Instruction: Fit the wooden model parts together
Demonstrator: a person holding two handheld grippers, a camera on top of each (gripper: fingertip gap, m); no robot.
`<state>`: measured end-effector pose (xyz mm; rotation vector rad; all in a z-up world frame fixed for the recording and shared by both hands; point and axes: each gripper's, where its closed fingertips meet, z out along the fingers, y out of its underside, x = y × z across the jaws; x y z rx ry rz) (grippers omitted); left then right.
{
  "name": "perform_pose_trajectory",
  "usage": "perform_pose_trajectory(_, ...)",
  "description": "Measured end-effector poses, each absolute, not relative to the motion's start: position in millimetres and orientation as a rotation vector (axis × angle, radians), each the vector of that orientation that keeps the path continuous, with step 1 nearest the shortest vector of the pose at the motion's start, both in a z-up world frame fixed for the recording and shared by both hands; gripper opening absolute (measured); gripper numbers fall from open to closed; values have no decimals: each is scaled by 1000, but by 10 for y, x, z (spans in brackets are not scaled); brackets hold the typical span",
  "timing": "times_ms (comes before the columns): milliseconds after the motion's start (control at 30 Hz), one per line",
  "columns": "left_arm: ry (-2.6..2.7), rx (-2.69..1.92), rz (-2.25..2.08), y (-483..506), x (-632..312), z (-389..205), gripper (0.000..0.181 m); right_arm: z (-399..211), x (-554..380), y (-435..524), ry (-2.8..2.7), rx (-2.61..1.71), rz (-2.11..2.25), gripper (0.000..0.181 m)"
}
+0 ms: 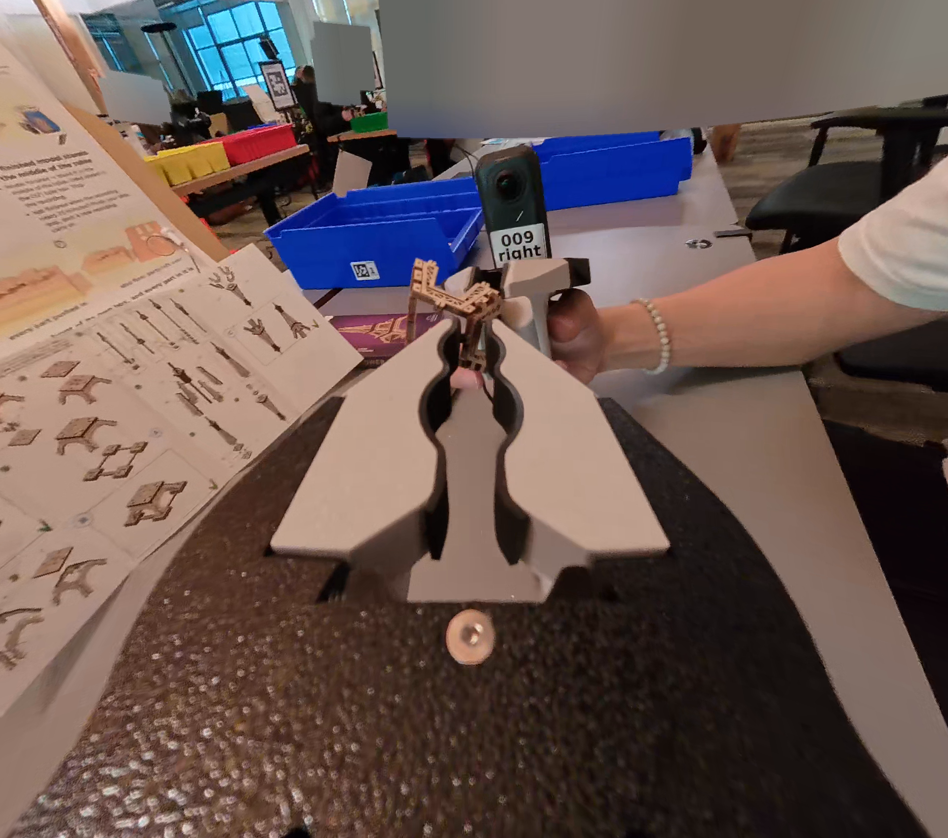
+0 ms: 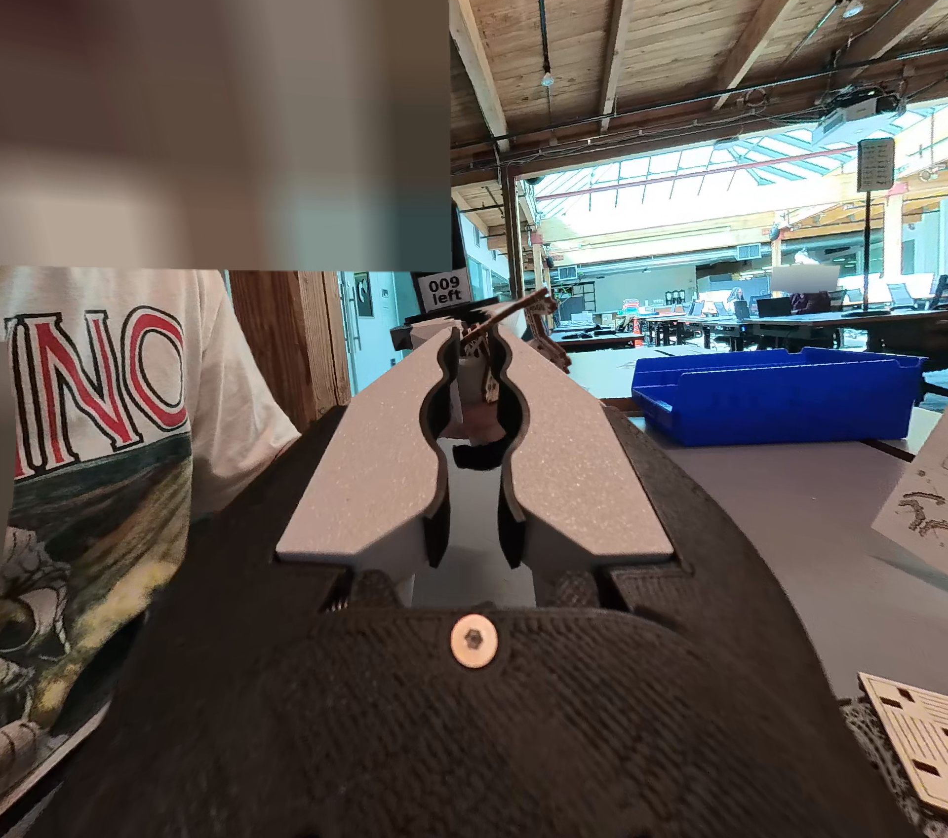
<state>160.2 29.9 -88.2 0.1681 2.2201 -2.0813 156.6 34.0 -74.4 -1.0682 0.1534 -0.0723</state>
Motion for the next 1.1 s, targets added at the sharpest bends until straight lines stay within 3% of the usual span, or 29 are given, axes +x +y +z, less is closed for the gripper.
perform_pose_trajectory(267,2300,202,-2097,358,1614,-992,0,-836,1639,320,178,-1209,-168,10)
perform_pose_trajectory(467,2360,307,-1969,403,1612,-1150,0,-975,1652,408,245,-1320,-43,36)
perform_pose_trajectory(600,2348,357,-2000,404,1553,-1125,0,-1026,1623,483,204,-1369,-126,22)
perform_pose_trajectory(1100,2344,366,-2048,395,1540,-1127,0,-1026,1589,519,127,-1413,-274,11)
